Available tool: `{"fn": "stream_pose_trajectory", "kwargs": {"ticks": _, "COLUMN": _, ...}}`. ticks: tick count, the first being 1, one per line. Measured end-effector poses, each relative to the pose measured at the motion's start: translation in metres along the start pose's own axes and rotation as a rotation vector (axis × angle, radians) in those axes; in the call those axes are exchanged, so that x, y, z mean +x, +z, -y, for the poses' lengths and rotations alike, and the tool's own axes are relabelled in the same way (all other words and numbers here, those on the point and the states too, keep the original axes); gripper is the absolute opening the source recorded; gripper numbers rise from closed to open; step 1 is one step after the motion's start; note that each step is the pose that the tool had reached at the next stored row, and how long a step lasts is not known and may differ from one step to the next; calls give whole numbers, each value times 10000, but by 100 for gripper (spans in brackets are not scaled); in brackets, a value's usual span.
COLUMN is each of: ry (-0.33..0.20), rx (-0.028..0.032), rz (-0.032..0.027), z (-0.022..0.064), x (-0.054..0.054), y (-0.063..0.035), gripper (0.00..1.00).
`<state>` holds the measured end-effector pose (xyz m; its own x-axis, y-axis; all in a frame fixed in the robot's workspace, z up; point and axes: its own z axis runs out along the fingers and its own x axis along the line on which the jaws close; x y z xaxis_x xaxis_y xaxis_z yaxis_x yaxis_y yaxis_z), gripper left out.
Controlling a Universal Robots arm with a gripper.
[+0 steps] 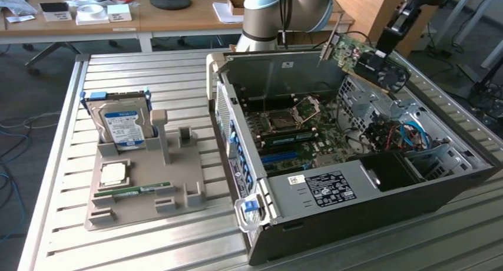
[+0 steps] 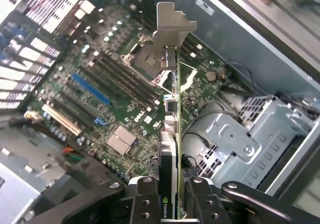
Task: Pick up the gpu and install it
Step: 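Insert the gpu into the slot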
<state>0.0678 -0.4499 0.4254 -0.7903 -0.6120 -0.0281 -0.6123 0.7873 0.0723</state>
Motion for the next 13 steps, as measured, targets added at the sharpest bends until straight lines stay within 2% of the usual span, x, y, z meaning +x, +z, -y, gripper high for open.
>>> {"fn": "stream_pose_trajectory", "kwargs": {"ticks": 13, "ry": -2356, "rx": -66, "rz": -171, "z": 1, "x": 0, "y": 10, "gripper": 27}}
